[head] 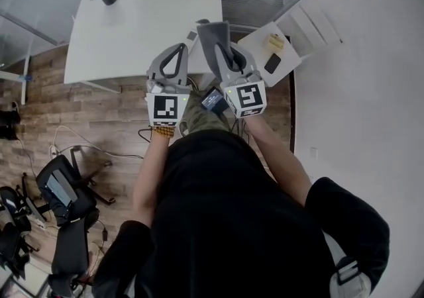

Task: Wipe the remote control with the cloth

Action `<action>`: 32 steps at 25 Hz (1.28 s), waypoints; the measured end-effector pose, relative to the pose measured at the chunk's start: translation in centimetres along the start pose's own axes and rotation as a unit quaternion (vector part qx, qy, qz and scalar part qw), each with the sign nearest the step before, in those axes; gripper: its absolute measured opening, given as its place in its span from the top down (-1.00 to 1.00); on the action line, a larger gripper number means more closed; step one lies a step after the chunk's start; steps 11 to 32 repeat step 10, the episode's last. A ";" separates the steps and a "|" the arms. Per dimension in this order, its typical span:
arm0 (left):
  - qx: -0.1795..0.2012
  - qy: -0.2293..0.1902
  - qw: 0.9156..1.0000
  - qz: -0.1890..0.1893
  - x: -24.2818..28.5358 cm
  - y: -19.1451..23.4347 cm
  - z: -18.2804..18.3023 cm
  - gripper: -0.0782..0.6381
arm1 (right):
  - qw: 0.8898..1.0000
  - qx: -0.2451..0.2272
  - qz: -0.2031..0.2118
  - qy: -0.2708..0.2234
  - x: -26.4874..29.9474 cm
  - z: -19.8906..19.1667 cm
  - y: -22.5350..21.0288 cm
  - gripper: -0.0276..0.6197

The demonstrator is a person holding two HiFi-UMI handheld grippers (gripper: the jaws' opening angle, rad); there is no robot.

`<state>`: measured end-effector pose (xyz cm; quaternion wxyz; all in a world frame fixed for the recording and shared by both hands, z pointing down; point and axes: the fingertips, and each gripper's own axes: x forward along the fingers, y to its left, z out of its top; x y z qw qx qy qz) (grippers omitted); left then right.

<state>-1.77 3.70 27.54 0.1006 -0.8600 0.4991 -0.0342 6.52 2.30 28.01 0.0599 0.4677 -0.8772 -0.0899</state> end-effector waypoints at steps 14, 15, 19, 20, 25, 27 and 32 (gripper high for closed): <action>0.004 0.008 1.000 0.009 -0.6 -1.0 0.0 0.78 | 1.000 0.003 0.016 0.001 -0.2 -0.3 0.3 0.81; 0.004 0.008 1.000 0.009 -0.6 -1.0 0.0 0.78 | 1.000 0.003 0.016 0.001 -0.2 -0.3 0.3 0.81; 0.004 0.008 1.000 0.009 -0.6 -1.0 0.0 0.78 | 1.000 0.003 0.016 0.001 -0.2 -0.3 0.3 0.81; 0.004 0.008 1.000 0.009 -0.6 -1.0 0.0 0.78 | 1.000 0.003 0.016 0.001 -0.2 -0.3 0.3 0.81; 0.004 0.008 1.000 0.009 -0.6 -1.0 0.0 0.78 | 1.000 0.003 0.016 0.001 -0.2 -0.3 0.3 0.81; 0.004 0.008 1.000 0.009 -0.6 -1.0 0.0 0.78 | 1.000 0.003 0.016 0.001 -0.2 -0.3 0.3 0.81; 0.004 0.008 1.000 0.009 -0.6 -1.0 0.0 0.78 | 1.000 0.003 0.016 0.001 -0.2 -0.3 0.3 0.81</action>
